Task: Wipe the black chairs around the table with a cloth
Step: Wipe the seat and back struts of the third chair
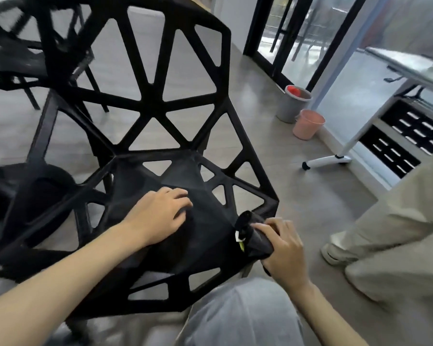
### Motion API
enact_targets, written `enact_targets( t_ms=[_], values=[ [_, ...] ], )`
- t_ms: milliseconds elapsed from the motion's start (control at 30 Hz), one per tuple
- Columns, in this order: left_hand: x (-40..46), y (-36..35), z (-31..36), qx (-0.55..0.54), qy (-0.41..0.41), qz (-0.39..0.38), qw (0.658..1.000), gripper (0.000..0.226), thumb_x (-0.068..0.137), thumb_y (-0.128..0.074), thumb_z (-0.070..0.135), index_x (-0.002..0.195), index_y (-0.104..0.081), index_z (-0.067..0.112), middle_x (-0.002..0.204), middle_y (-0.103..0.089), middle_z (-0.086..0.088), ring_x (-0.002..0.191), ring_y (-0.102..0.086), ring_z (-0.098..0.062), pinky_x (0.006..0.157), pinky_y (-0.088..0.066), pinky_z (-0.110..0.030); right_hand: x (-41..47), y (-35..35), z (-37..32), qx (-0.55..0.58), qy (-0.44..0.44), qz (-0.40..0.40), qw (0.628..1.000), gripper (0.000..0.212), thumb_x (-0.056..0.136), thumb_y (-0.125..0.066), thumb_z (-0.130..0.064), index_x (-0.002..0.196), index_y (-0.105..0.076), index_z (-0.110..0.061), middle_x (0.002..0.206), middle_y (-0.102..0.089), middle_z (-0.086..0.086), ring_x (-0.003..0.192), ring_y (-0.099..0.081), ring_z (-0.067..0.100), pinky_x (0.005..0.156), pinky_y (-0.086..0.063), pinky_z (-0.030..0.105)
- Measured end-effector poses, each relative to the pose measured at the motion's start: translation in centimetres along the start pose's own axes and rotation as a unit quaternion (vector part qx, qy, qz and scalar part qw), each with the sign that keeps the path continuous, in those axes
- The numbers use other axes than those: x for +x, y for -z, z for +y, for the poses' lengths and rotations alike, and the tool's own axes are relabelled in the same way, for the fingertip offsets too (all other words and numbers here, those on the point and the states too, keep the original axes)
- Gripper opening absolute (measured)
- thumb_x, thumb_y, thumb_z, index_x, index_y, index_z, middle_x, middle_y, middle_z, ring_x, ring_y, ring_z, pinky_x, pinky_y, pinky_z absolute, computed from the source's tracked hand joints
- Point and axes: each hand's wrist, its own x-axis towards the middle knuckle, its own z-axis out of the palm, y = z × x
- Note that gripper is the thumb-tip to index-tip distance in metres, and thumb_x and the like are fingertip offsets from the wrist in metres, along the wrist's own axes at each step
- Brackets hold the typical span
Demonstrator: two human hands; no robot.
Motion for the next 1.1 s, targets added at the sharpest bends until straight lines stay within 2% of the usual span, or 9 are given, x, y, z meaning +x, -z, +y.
enact_targets(
  t_ms=[100,200,367,467,567,633,767,1000,1100],
  values=[
    [0.8,-0.9,-0.2,-0.004,-0.021,0.025,0.999,0.061,0.090,-0.022,0.048,0.114,-0.076,0.034,0.129,-0.067,0.013,0.112,-0.066,-0.018,0.084,-0.052,-0.038,2.6,0.1,0.9,-0.053,0.038,-0.008,0.998,0.048,0.068,-0.067,-0.007,0.112,-0.076,-0.022,0.108,-0.064,0.000,0.093,-0.059,0.026,0.074,-0.051,0.037],
    [1.0,-1.7,-0.7,0.007,-0.021,0.035,0.999,0.053,0.091,-0.027,0.045,0.108,-0.076,0.034,0.116,-0.070,0.015,0.098,-0.068,-0.016,0.074,-0.052,-0.035,7.4,-0.3,0.9,-0.090,-0.019,-0.004,0.996,0.055,0.060,-0.073,0.001,0.110,-0.075,-0.024,0.105,-0.059,-0.001,0.091,-0.055,0.026,0.071,-0.047,0.036],
    [1.1,-2.2,-1.1,0.030,-0.013,0.009,0.999,0.053,0.090,-0.026,0.042,0.109,-0.075,0.033,0.111,-0.070,0.014,0.090,-0.067,-0.017,0.070,-0.051,-0.035,16.4,-2.7,-1.6,-0.099,-0.045,0.017,0.994,0.049,0.067,-0.072,0.002,0.110,-0.071,-0.022,0.099,-0.058,0.000,0.088,-0.055,0.026,0.071,-0.044,0.034],
    [1.8,-2.3,-1.2,0.048,-0.009,0.010,0.999,0.054,0.091,-0.024,0.042,0.112,-0.073,0.032,0.110,-0.069,0.013,0.090,-0.066,-0.018,0.070,-0.052,-0.037,17.3,-3.7,-2.3,-0.111,-0.036,0.014,0.993,0.049,0.067,-0.071,0.004,0.109,-0.067,-0.022,0.102,-0.059,0.001,0.091,-0.054,0.026,0.074,-0.040,0.033],
    [2.4,-1.5,-1.4,0.055,0.003,-0.003,0.998,0.058,0.092,-0.020,0.044,0.116,-0.070,0.030,0.112,-0.068,0.010,0.095,-0.066,-0.020,0.075,-0.053,-0.040,13.9,-2.4,-0.7,-0.094,-0.041,0.020,0.995,0.051,0.068,-0.072,0.003,0.112,-0.069,-0.023,0.107,-0.058,0.000,0.095,-0.054,0.025,0.076,-0.045,0.036],
    [2.4,-1.0,-1.9,0.058,0.018,0.007,0.998,0.059,0.093,-0.019,0.045,0.120,-0.069,0.030,0.116,-0.067,0.010,0.100,-0.065,-0.018,0.080,-0.053,-0.039,10.4,-1.0,0.1,-0.082,-0.061,0.030,0.994,0.051,0.068,-0.075,0.002,0.112,-0.071,-0.024,0.109,-0.056,-0.002,0.094,-0.053,0.024,0.070,-0.048,0.036],
    [2.2,-0.3,-3.3,0.073,0.080,0.002,0.994,0.040,0.102,-0.036,0.039,0.131,-0.062,0.031,0.131,-0.061,0.009,0.119,-0.058,-0.018,0.096,-0.046,-0.038,7.6,0.5,1.0,-0.033,-0.125,0.050,0.990,0.052,0.069,-0.073,0.007,0.111,-0.073,-0.023,0.112,-0.052,-0.004,0.096,-0.050,0.020,0.067,-0.051,0.038],
    [2.4,0.9,-6.2,0.095,0.175,-0.032,0.979,0.043,0.103,-0.037,0.042,0.143,-0.051,0.031,0.143,-0.052,0.008,0.133,-0.048,-0.019,0.106,-0.039,-0.041,16.9,-1.3,-0.3,-0.051,-0.066,0.058,0.995,0.047,0.072,-0.075,0.001,0.108,-0.071,-0.029,0.107,-0.053,-0.004,0.094,-0.050,0.021,0.072,-0.040,0.032],
    [2.4,1.2,-7.0,0.092,0.201,-0.041,0.974,0.042,0.103,-0.038,0.043,0.142,-0.051,0.031,0.146,-0.049,0.007,0.137,-0.045,-0.021,0.111,-0.036,-0.047,20.7,-2.0,-1.0,-0.049,-0.062,0.059,0.995,0.048,0.069,-0.077,-0.001,0.107,-0.071,-0.031,0.105,-0.054,-0.005,0.095,-0.051,0.021,0.075,-0.043,0.034]
  ],
)
